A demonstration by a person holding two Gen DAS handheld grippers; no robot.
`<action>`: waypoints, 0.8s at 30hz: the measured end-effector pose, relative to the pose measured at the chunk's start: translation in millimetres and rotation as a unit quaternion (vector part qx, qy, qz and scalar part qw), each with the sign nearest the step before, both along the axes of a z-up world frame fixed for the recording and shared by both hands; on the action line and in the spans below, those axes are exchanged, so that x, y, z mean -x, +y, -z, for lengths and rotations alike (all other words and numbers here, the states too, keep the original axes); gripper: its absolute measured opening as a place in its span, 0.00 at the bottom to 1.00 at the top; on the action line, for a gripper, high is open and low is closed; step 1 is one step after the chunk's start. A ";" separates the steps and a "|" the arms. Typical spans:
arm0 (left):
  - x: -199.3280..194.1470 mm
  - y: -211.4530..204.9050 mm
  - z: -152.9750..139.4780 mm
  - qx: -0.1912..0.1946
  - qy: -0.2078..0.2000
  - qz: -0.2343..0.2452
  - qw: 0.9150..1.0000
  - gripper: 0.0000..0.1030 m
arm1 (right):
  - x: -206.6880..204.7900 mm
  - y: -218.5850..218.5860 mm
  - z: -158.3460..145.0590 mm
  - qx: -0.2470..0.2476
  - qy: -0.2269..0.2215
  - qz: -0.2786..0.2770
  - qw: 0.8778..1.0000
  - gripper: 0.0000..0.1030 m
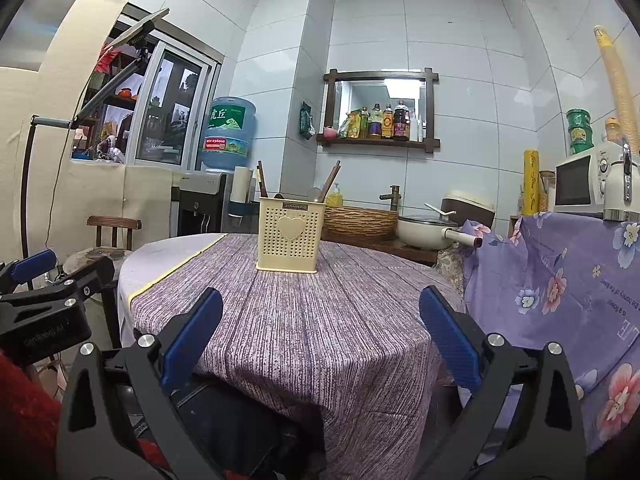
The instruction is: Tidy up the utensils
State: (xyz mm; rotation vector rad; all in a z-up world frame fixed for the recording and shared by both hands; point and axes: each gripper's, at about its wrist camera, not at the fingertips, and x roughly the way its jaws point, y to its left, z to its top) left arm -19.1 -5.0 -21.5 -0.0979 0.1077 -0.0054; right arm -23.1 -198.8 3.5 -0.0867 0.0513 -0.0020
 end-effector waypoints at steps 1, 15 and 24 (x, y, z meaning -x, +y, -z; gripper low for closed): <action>0.0 -0.7 0.3 0.000 0.001 0.002 1.000 0.95 | 0.1 0.3 0.0 0.000 0.000 0.001 1.000 0.94; 1.1 -1.8 0.0 -0.001 0.003 -0.004 1.000 0.95 | -0.7 0.9 -0.1 0.000 0.001 0.000 1.000 0.94; 0.9 -2.2 -0.6 0.000 0.003 -0.005 1.000 0.95 | -0.7 0.3 0.0 -0.001 0.002 0.000 1.000 0.94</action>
